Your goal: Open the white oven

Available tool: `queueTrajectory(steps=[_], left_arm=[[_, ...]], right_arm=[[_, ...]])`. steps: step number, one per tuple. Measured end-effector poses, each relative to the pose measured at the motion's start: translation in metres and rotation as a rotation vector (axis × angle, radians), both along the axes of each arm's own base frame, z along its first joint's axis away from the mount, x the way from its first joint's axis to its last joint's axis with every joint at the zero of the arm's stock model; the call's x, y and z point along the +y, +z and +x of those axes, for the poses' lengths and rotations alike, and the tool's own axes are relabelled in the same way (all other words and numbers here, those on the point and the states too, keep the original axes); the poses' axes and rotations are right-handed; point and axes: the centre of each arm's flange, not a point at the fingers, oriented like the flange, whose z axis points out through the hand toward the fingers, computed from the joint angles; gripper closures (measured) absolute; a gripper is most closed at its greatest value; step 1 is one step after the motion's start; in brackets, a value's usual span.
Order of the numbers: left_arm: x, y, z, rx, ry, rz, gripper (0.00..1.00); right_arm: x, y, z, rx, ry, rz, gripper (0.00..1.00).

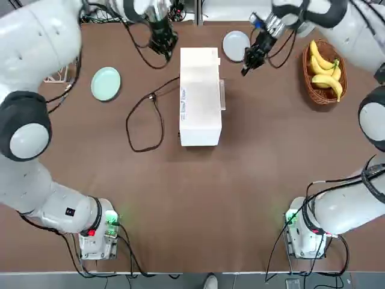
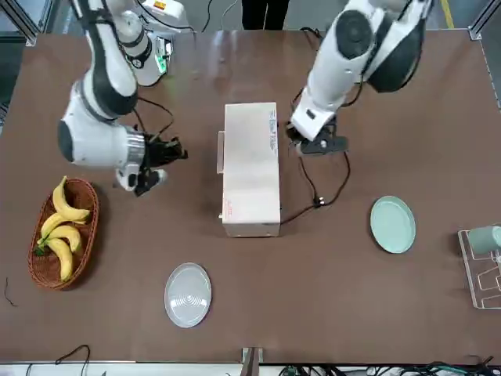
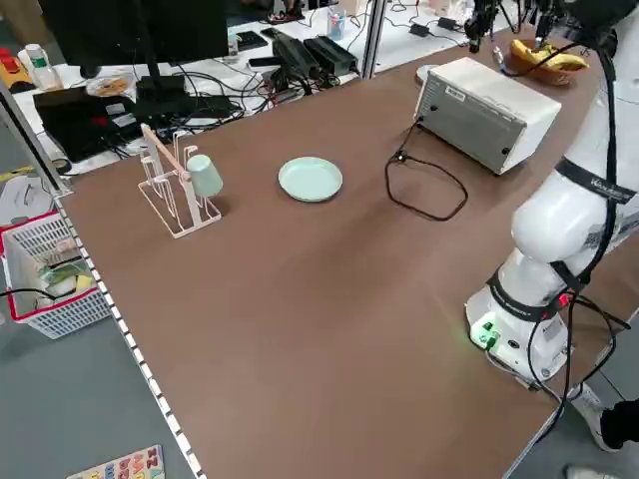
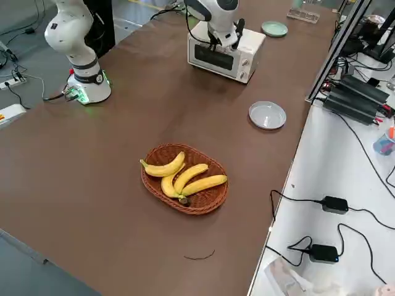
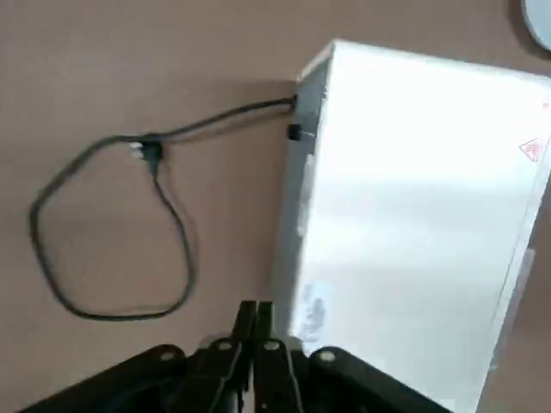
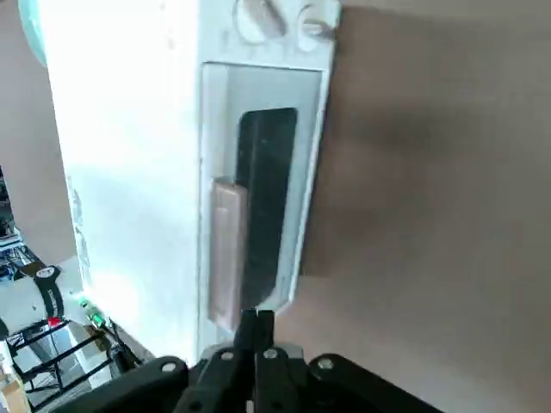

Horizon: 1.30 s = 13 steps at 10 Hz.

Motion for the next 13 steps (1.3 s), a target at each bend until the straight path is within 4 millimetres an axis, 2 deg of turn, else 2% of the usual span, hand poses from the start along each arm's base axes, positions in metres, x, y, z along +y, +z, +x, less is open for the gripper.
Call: queueTrajectory(steps=[1, 2, 4, 9, 13], left_arm=[[-0.025, -0.025, -0.008, -0.002, 0.02, 0.018, 0.99], [-0.041, -0.045, -0.013, 0.005, 0.025, 0.024, 0.99], [-0.046, -0.061, -0.011, 0.018, 0.031, 0.025, 0.99], [-0.052, -0.098, -0.005, 0.028, 0.012, 0.048, 0.99], [-0.053, -0.097, -0.005, 0.024, 0.01, 0.043, 0.99]], right_arm=[[0.025, -0.013, -0.009, -0.025, -0.002, 0.003, 0.95], [0.045, -0.025, -0.016, -0.046, 0.001, -0.003, 0.96], [0.062, -0.039, -0.022, -0.068, 0.036, -0.005, 0.96], [0.069, -0.048, -0.029, -0.104, 0.069, -0.002, 0.95], [0.066, -0.052, -0.029, -0.104, 0.054, -0.002, 0.94]])
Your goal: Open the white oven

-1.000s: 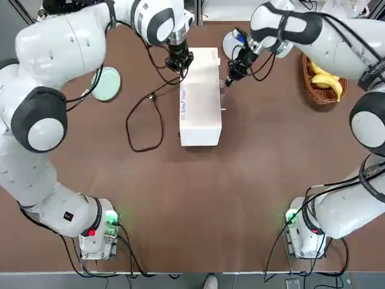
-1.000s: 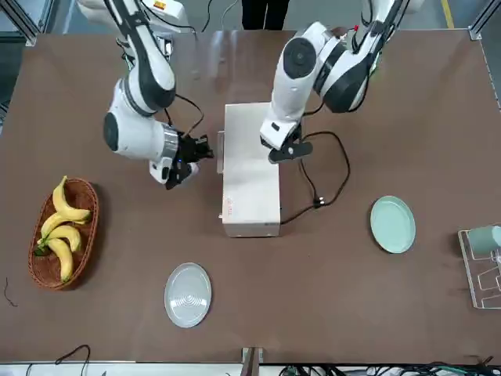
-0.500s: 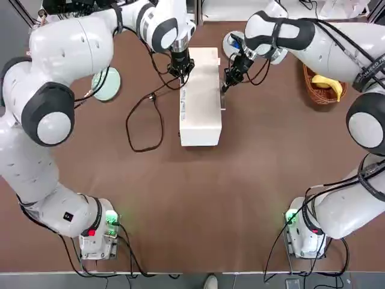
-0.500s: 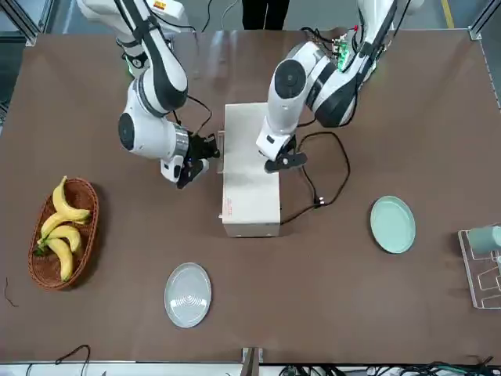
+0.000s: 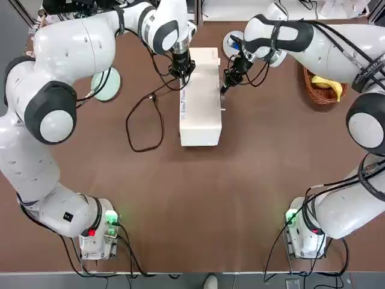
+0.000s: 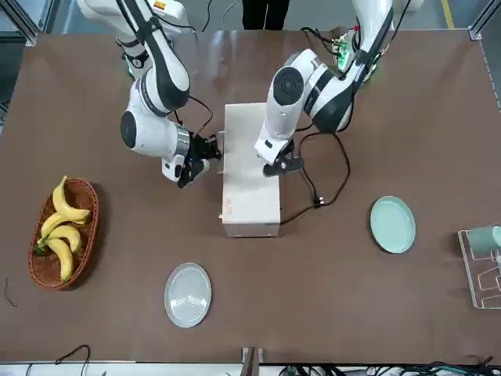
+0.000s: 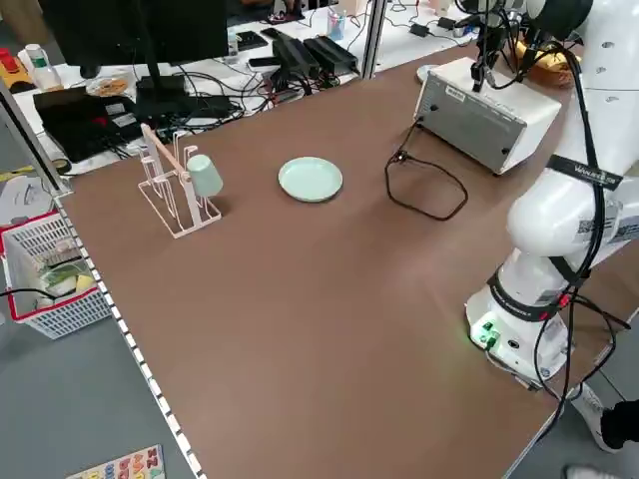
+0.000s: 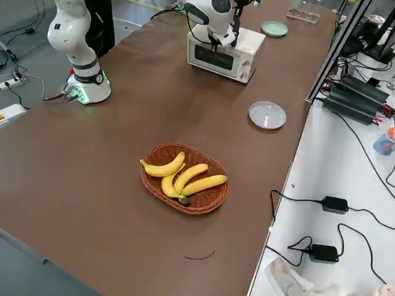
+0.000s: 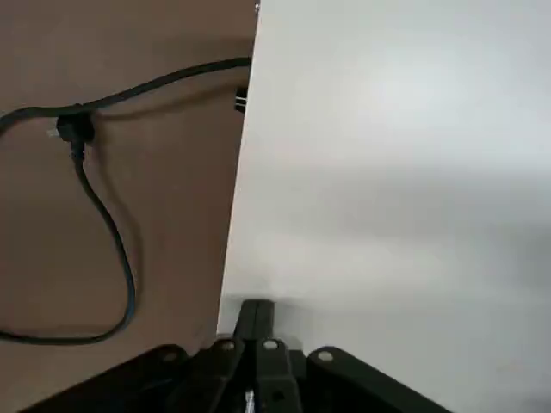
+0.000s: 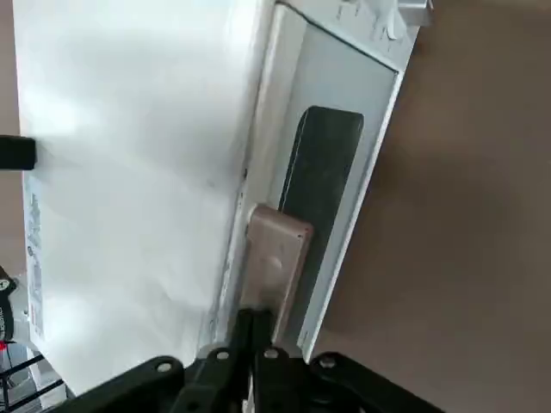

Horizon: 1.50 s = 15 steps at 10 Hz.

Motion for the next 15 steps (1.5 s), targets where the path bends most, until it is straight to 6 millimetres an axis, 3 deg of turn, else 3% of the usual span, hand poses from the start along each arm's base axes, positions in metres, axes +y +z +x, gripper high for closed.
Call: queueTrajectory(steps=[3, 5, 10, 13, 15], left_arm=[[-0.001, 0.0, -0.001, -0.007, 0.01, 0.007, 0.99], [-0.001, 0.0, -0.001, -0.007, 0.011, 0.008, 0.99], [-0.001, 0.0, -0.001, -0.008, 0.012, 0.008, 0.99], [-0.001, 0.0, -0.001, -0.008, 0.012, 0.008, 0.99], [-0.001, 0.0, -0.001, -0.008, 0.013, 0.007, 0.99]], right_arm=[[-0.004, -0.002, 0.0, 0.001, 0.002, 0.002, 0.94], [-0.018, -0.007, 0.003, 0.005, 0.014, 0.006, 0.94], [-0.083, -0.044, 0.005, 0.02, 0.007, -0.03, 0.94], [-0.105, -0.071, 0.008, 0.025, -0.007, -0.09, 0.94], [-0.138, -0.089, 0.016, 0.025, 0.005, -0.164, 0.94]])
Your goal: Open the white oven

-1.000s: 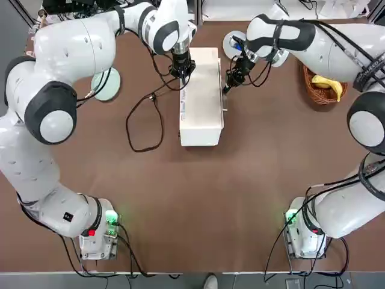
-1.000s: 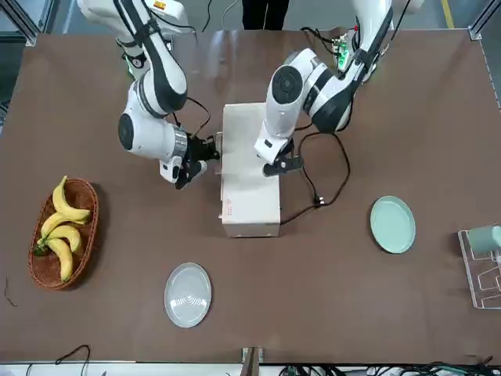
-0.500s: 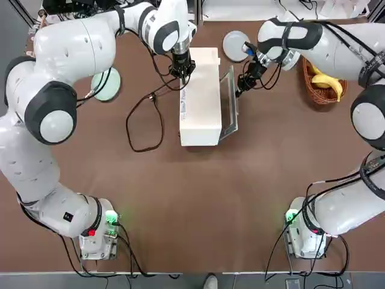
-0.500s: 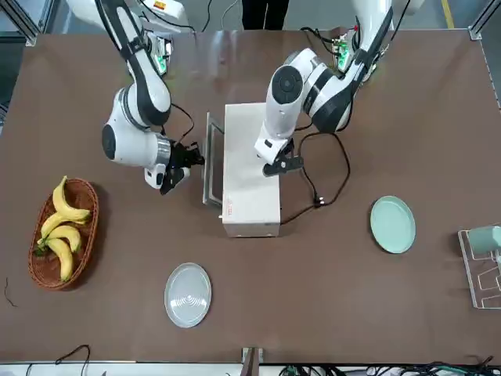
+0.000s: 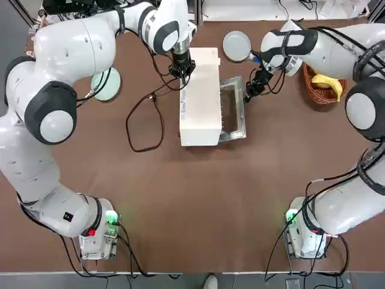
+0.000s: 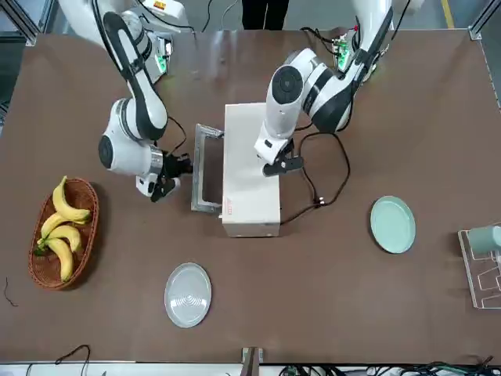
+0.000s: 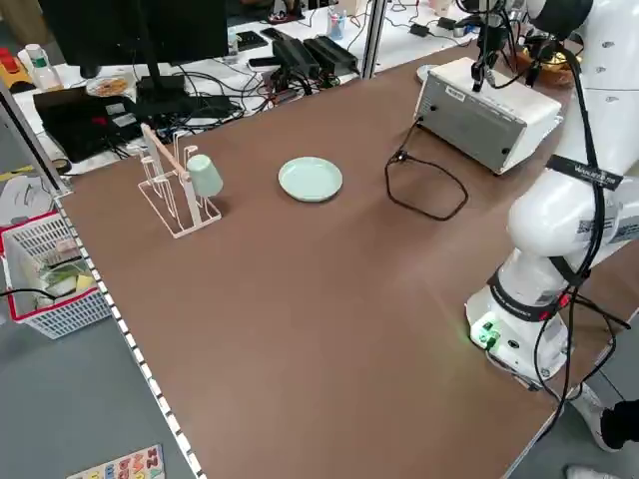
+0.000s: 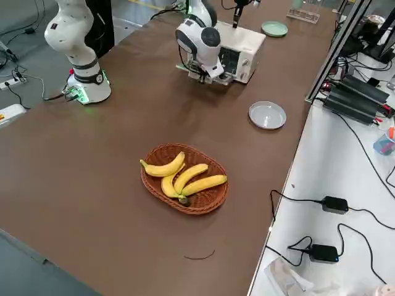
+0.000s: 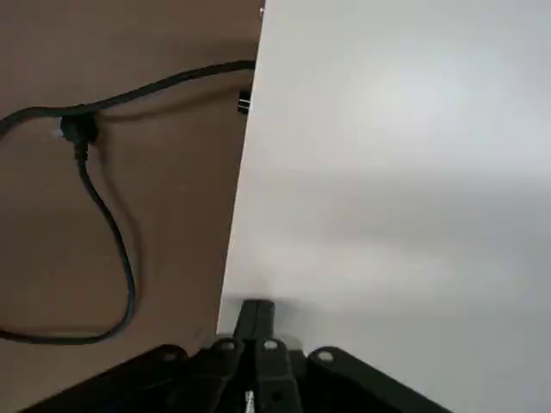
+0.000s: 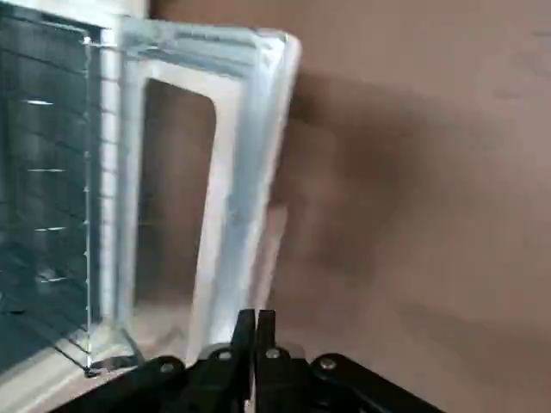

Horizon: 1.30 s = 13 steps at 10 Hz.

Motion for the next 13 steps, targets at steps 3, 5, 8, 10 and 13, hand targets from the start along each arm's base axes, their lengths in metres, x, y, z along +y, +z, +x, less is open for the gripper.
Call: queueTrajectory(steps=[3, 5, 8, 10, 13], left_arm=[[0.002, 0.003, 0.004, -0.01, 0.007, -0.007, 0.99], [0.004, 0.015, 0.012, -0.03, 0.02, -0.023, 0.93], [0.035, 0.087, 0.035, -0.082, 0.078, -0.03, 0.57], [0.075, 0.137, 0.045, -0.116, 0.129, -0.005, 0.28], [0.164, 0.176, 0.072, -0.129, 0.075, 0.036, 0.0]], right_arm=[[-0.083, -0.011, 0.018, -0.044, 0.044, -0.07, 0.94], [-0.145, -0.003, 0.031, -0.094, 0.077, -0.135, 0.93], [-0.23, 0.056, 0.078, -0.238, 0.176, -0.354, 0.52], [-0.283, 0.132, 0.108, -0.35, 0.103, -0.407, 0.22], [-0.271, 0.252, 0.111, -0.247, -0.172, -0.384, 0.0]])
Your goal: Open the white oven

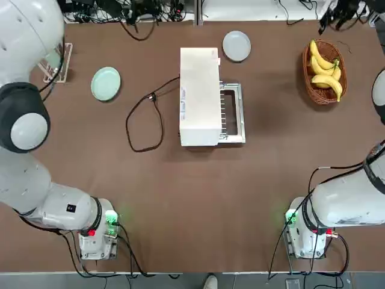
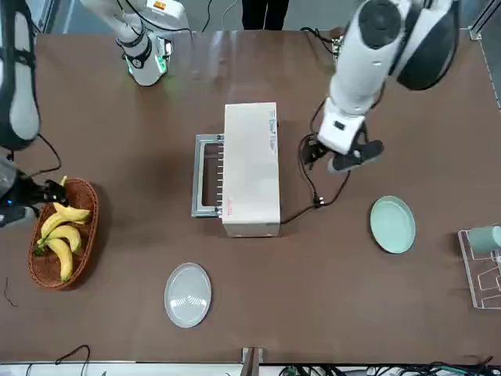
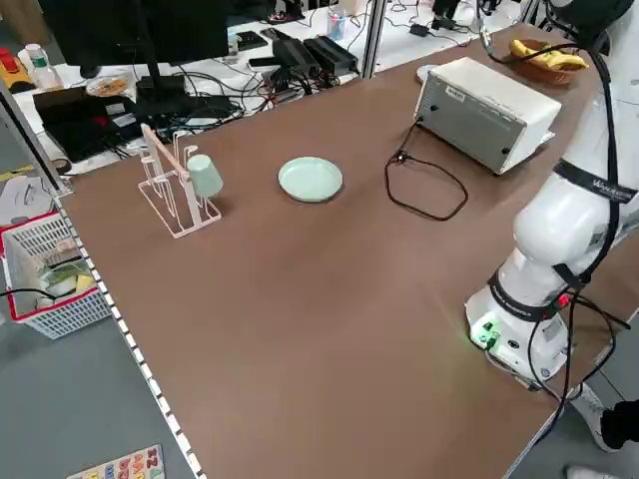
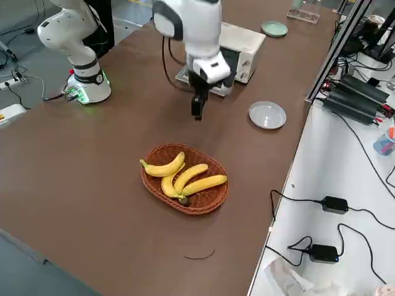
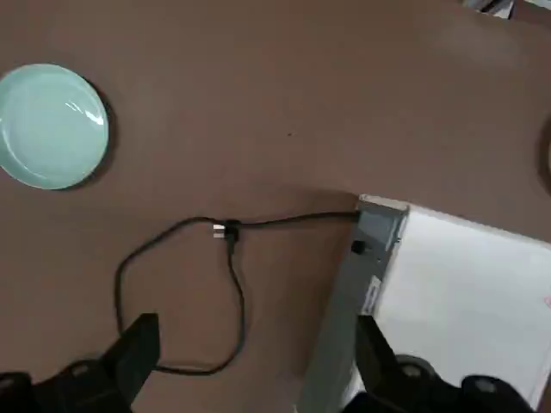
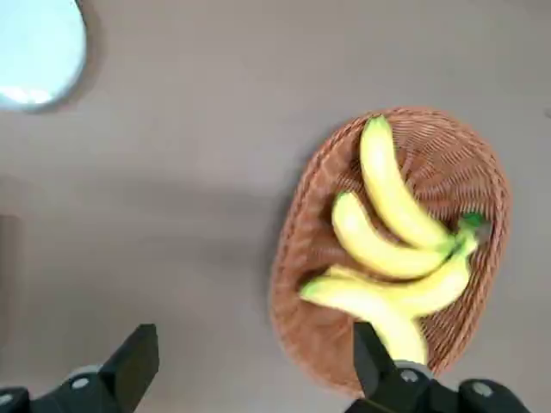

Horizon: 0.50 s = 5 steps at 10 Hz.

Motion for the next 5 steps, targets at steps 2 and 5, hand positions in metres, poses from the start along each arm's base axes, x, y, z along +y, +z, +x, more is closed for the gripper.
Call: queueTrajectory(steps=[2, 5], left_arm=[[0.053, 0.005, 0.012, 0.059, -0.119, 0.038, 0.0], [0.137, 0.053, 0.022, 0.112, -0.242, 0.04, 0.0]], right_arm=[[0.055, 0.083, -0.02, 0.017, -0.181, 0.033, 0.0], [0.099, 0.151, -0.069, 0.061, -0.242, 0.017, 0.0]])
